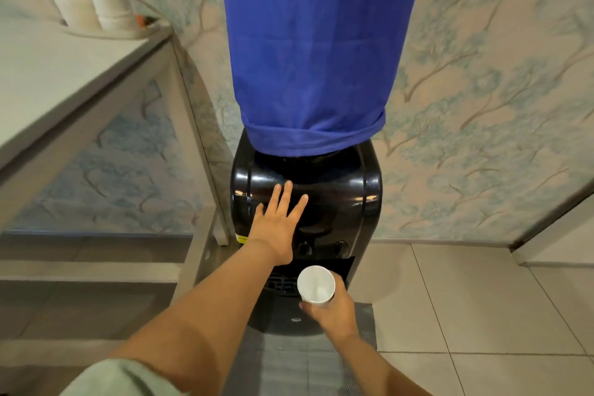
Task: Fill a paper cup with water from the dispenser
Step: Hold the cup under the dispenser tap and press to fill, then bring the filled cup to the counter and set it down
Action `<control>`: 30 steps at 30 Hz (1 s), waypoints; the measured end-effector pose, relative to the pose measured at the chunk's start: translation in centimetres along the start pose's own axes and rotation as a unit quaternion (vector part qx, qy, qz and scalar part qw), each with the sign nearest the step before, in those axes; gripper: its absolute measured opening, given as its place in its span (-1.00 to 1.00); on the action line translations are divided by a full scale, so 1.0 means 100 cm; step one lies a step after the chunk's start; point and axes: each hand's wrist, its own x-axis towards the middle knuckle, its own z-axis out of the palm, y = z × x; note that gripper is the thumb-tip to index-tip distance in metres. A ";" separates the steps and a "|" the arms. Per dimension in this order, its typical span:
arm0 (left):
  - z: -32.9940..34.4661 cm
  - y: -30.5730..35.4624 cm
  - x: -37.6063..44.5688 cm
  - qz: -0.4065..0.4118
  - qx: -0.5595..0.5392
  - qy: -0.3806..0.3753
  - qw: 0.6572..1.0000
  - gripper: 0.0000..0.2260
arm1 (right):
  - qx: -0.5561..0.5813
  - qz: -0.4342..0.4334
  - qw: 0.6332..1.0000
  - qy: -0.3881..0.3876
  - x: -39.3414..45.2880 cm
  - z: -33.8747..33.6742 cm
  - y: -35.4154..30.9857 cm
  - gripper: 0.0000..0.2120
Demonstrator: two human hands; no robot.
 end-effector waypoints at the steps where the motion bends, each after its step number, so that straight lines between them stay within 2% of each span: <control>1: -0.002 0.000 -0.003 0.004 0.005 -0.022 1.000 -0.02 | -0.005 -0.004 1.000 0.000 -0.004 -0.002 -0.002 -0.26; 4: -0.006 -0.010 -0.023 0.015 0.027 -0.071 0.997 -0.12 | -0.004 -0.017 1.000 0.016 -0.021 -0.004 -0.017 -0.24; 9: -0.021 -0.029 -0.052 0.039 0.037 -0.083 0.995 -0.26 | 0.005 -0.040 0.998 0.042 -0.040 -0.005 -0.047 -0.26; 14: -0.066 -0.040 -0.075 0.125 0.032 -0.025 0.991 -0.46 | 0.017 -0.069 0.995 0.076 -0.057 -0.003 -0.081 -0.29; 18: -0.113 -0.064 -0.097 0.135 0.035 0.027 0.990 -0.52 | 0.032 -0.104 0.990 0.087 -0.071 0.003 -0.114 -0.34; 21: -0.149 -0.100 -0.117 0.111 0.014 0.079 0.991 -0.55 | 0.035 -0.138 0.985 0.094 -0.077 0.010 -0.140 -0.38; 27: -0.191 -0.210 -0.176 -0.004 -0.016 0.159 0.987 -0.53 | 0.049 -0.184 0.981 0.045 -0.090 0.043 -0.199 -0.33; 30: -0.193 -0.267 -0.217 -0.091 -0.060 0.237 0.965 -0.57 | 0.051 -0.215 0.975 0.031 -0.098 0.068 -0.233 -0.35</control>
